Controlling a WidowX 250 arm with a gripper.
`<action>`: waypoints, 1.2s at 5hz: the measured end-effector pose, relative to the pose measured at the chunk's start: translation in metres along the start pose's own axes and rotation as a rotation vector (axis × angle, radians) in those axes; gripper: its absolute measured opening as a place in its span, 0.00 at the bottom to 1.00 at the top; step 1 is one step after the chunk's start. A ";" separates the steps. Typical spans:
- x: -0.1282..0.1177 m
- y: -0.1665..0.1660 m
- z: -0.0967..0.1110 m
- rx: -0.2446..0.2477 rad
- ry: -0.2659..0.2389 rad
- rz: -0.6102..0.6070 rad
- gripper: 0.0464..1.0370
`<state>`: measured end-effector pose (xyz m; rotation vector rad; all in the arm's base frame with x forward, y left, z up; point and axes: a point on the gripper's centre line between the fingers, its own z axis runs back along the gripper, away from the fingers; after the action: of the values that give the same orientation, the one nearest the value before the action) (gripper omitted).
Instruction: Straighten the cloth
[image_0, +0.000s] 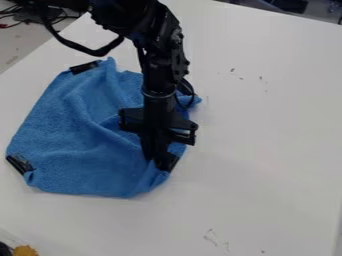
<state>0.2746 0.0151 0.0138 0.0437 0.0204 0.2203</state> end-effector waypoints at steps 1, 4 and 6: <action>-0.006 0.006 0.024 0.028 0.003 -0.022 0.01; -0.060 -0.016 0.012 -0.157 0.110 -0.030 0.01; -0.067 -0.035 0.008 -0.208 0.145 -0.030 0.03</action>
<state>0.2166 -0.0339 0.0209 -0.1801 0.1424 0.1942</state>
